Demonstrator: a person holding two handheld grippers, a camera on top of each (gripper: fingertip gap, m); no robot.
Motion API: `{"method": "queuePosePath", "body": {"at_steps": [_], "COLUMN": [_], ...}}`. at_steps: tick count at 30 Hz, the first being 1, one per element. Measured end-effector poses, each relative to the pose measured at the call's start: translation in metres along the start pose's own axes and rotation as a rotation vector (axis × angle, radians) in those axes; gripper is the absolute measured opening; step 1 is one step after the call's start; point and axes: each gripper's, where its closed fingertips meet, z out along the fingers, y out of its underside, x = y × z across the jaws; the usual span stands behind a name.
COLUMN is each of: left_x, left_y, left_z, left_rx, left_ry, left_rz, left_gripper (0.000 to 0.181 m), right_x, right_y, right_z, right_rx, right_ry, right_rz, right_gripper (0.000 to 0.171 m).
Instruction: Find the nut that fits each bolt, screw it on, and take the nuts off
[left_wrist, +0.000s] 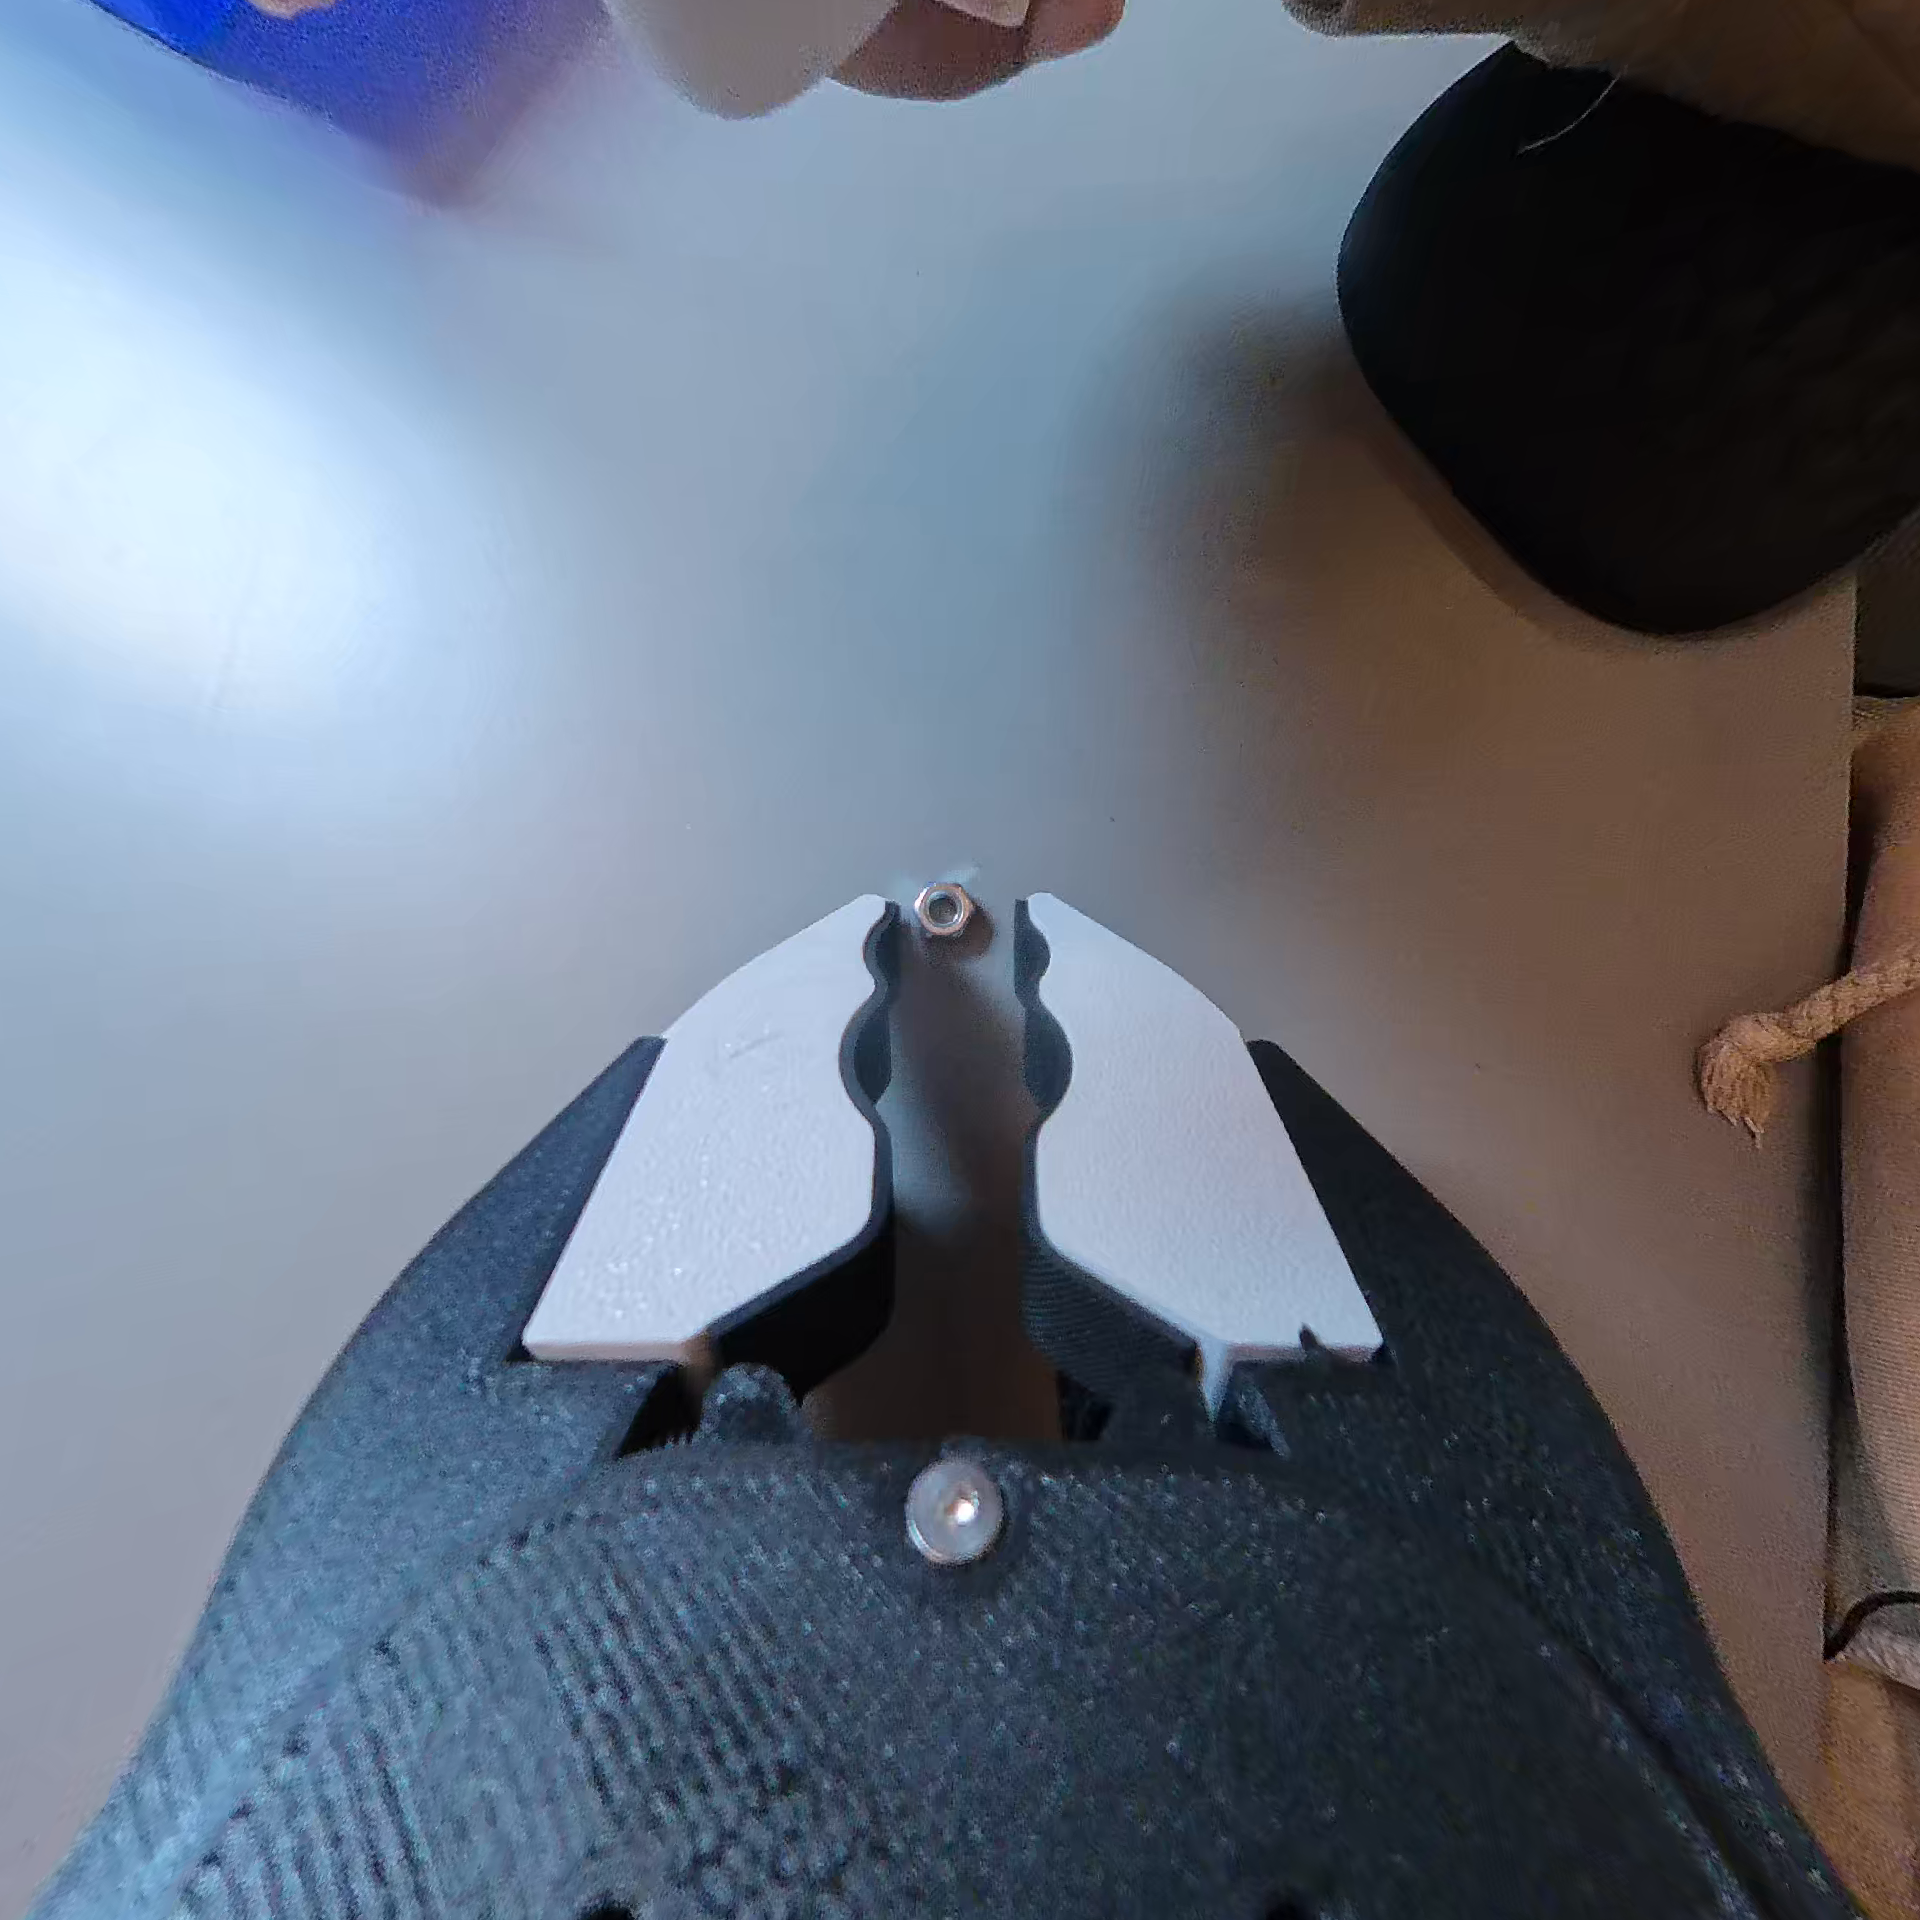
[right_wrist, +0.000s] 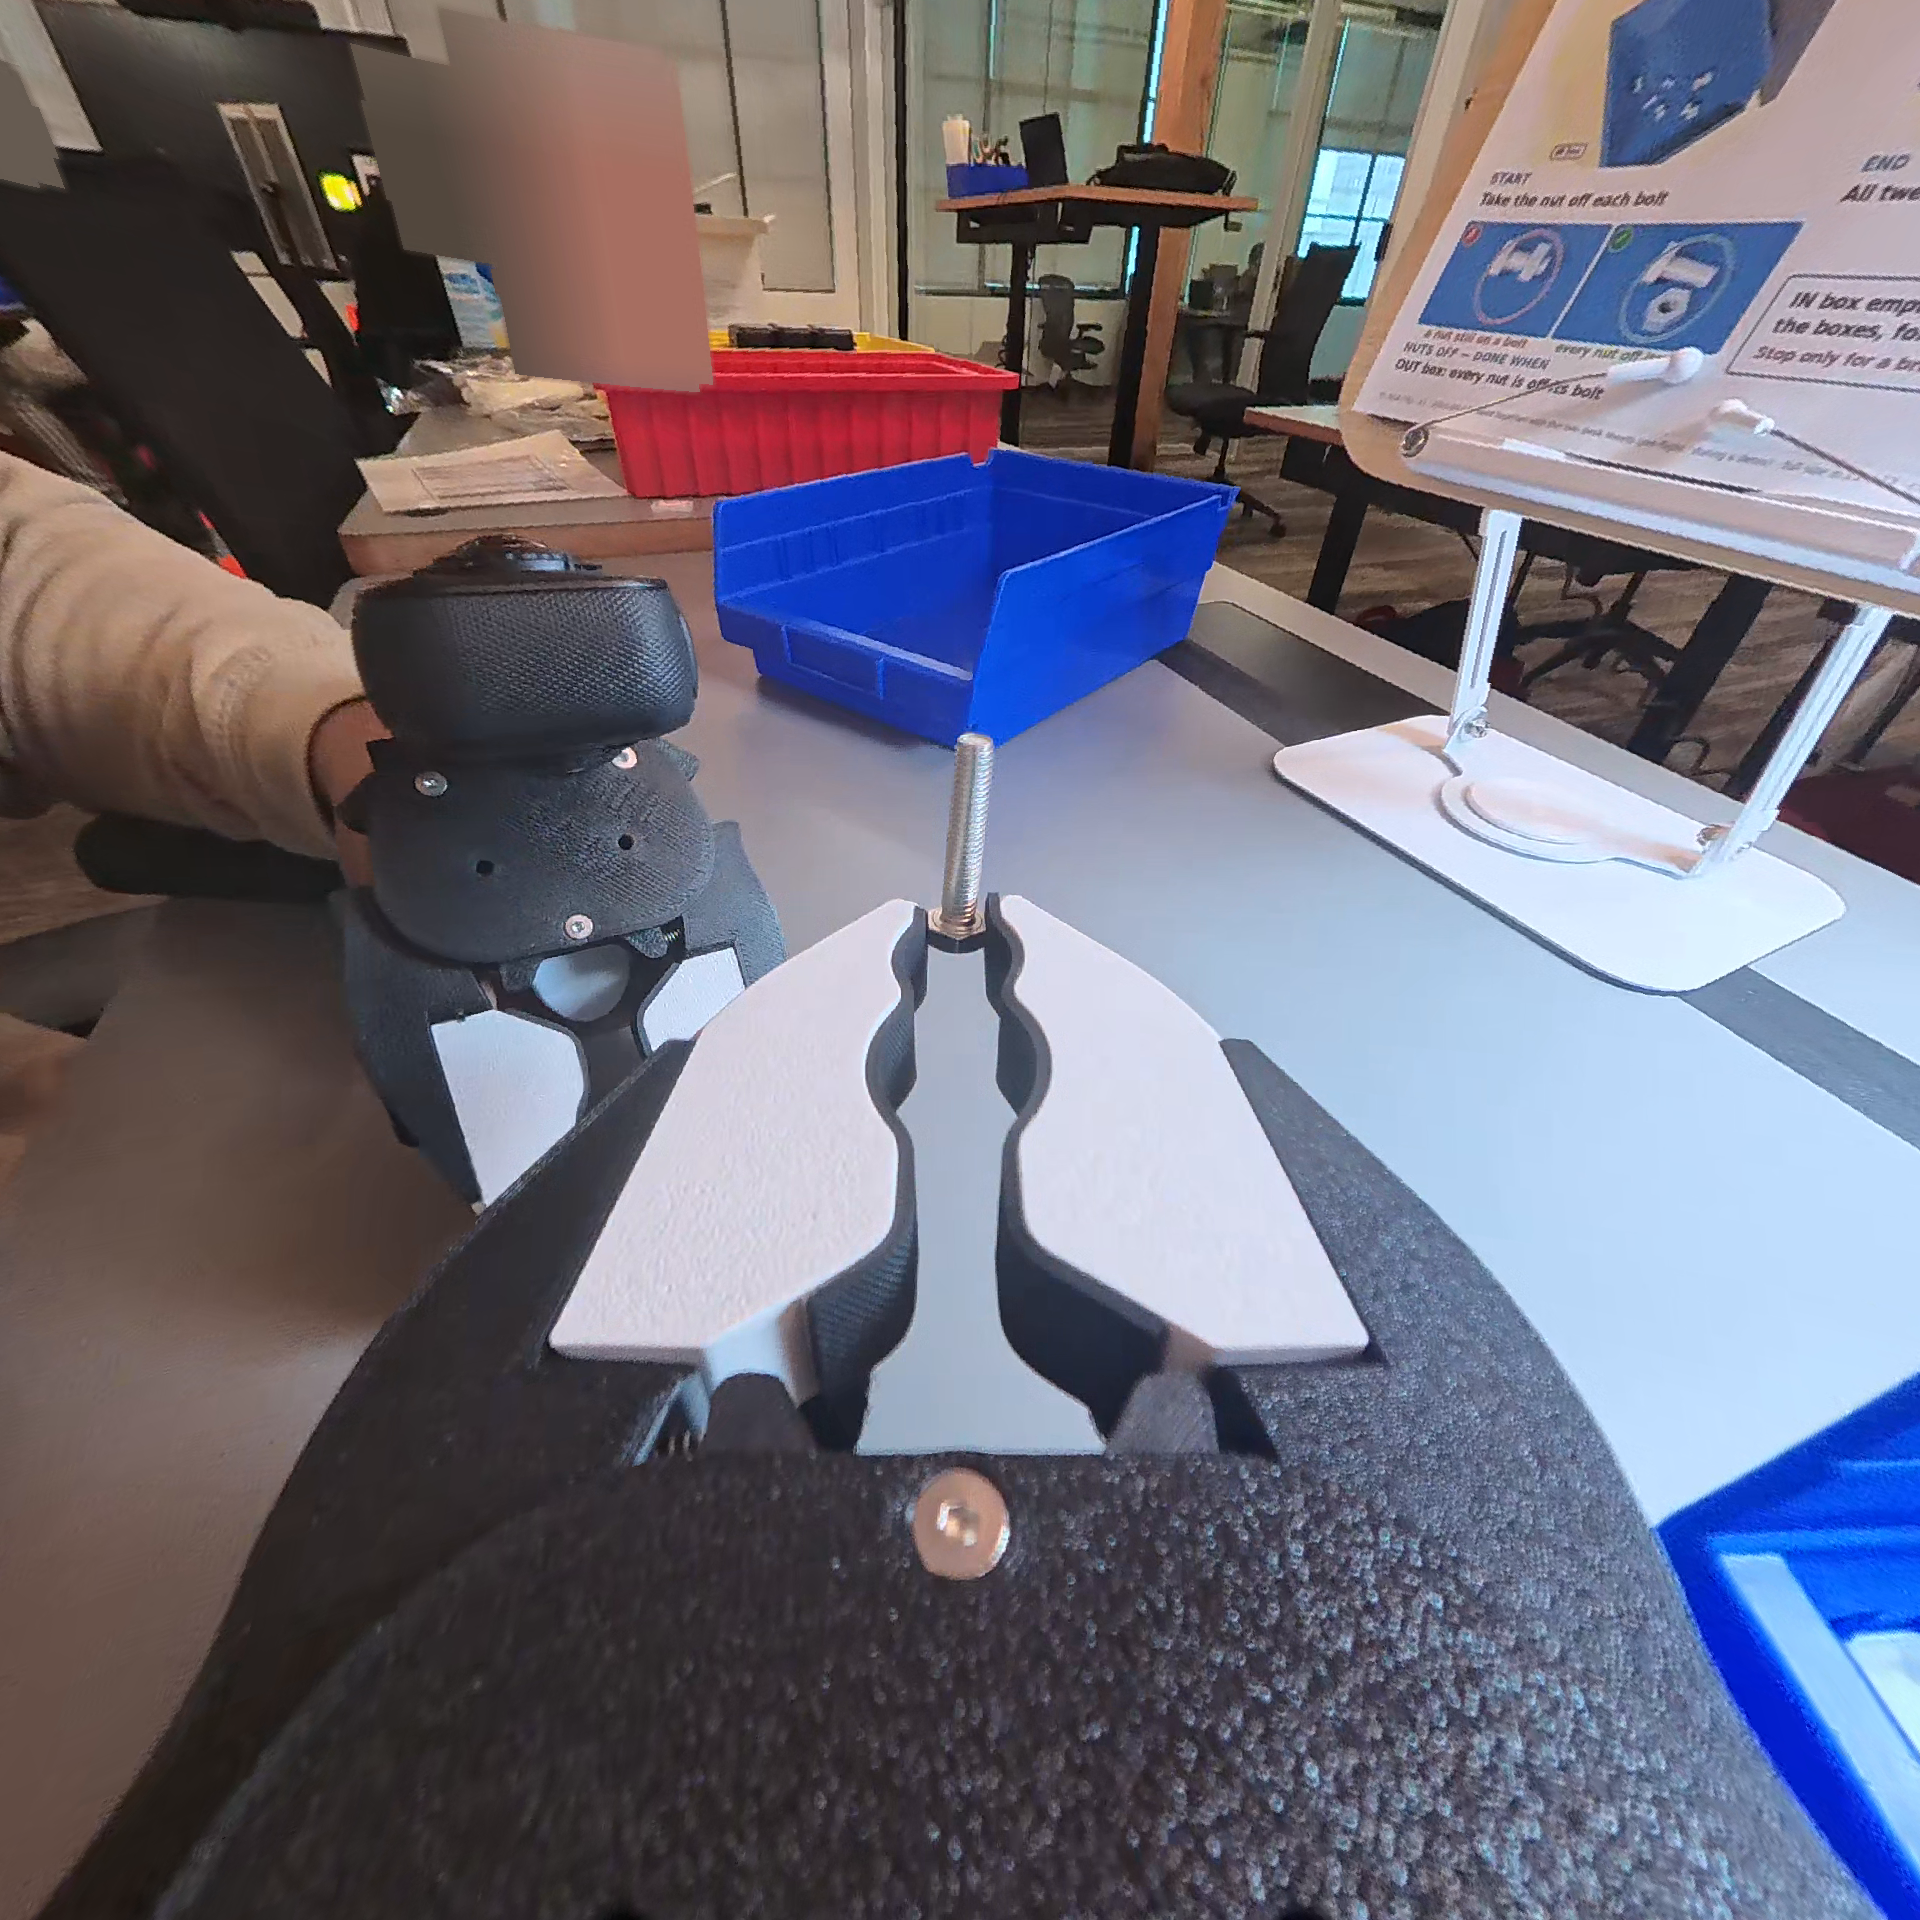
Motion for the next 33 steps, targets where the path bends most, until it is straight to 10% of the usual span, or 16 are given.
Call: {"method": "queuePosePath", "body": {"at_steps": [9,20,33], "left_x": [-0.009,-0.034,-0.016], "left_y": [0.002,-0.049,-0.051], "left_z": [-0.006,-0.137,-0.143], "left_rx": [0.033,0.265,0.159], "left_ry": [-0.037,0.012,0.106], "left_rz": [0.080,0.103,0.214], "left_gripper": [0.011,0.011,0.011], "right_x": [0.005,-0.029,-0.074], "right_y": [0.002,0.025,0.012], "right_z": [-0.004,0.032,0.060], "right_rx": [0.012,-0.067,0.006], "right_ry": [0.016,-0.056,-0.098], "right_rz": [0.022,0.096,0.047], "right_gripper": [0.010,0.010,0.010]}}
